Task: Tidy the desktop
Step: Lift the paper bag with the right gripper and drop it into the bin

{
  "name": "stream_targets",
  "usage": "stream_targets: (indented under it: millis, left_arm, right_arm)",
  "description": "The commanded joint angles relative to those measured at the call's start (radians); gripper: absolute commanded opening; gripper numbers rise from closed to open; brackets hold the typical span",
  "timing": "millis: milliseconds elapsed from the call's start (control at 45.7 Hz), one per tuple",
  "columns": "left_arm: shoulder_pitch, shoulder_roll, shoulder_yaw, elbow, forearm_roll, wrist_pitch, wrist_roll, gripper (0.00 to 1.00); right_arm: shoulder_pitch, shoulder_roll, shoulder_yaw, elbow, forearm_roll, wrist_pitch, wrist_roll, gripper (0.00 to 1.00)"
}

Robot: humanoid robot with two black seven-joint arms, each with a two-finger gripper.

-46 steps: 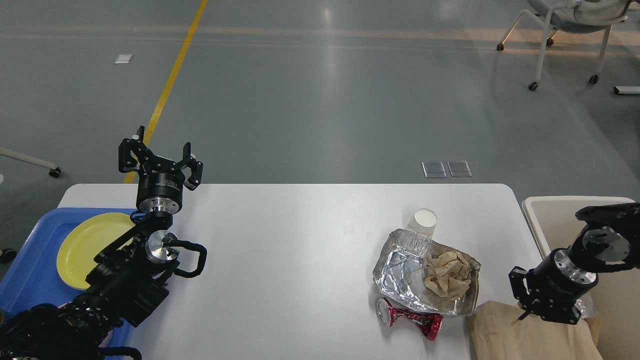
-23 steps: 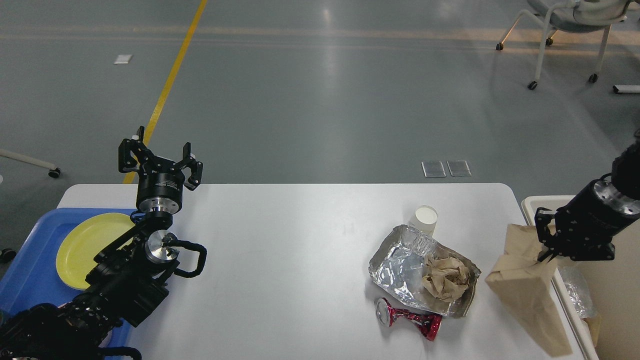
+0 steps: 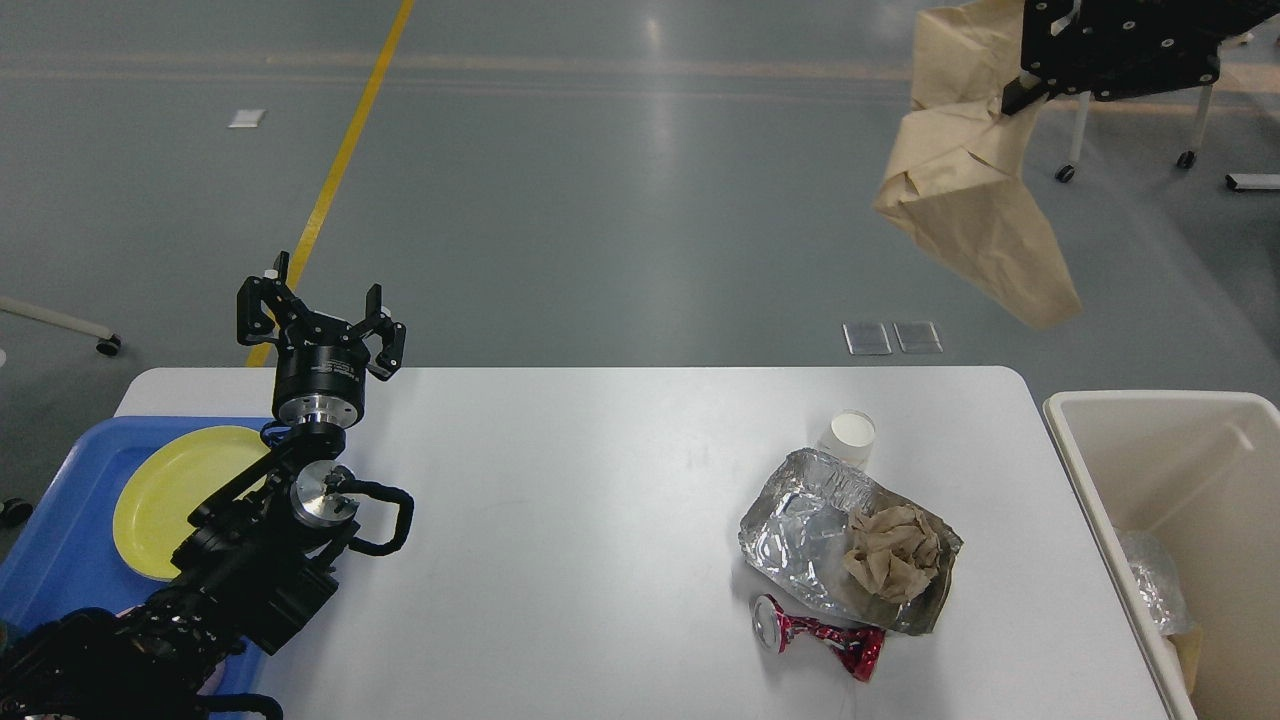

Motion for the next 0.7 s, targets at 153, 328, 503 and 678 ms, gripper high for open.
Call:
stream_targets:
  millis: [153, 328, 503, 678]
  left_arm:
    - [0.000, 0.000, 0.000, 0.000, 0.000, 0.000, 0.000, 1.00]
    - [0.000, 0.000, 0.000, 0.000, 0.000, 0.000, 0.000, 1.00]
    - [0.000, 0.000, 0.000, 0.000, 0.000, 0.000, 0.000, 1.00]
    - [0.000, 0.000, 0.000, 0.000, 0.000, 0.000, 0.000, 1.00]
  right_arm:
    - [0.074, 0.088, 0.098, 0.040, 0.003, 0.000, 0.001, 0.00]
    - [-0.029, 0.127, 0.046, 0.023, -0.040, 0.000, -0.001, 0.00]
    - [-0.243, 0.130, -0.061, -0.046, -0.220, 0.000, 0.001, 0.00]
    - [-0.480, 0.107, -0.131, -0.127, -0.380, -0.064, 0.001, 0.00]
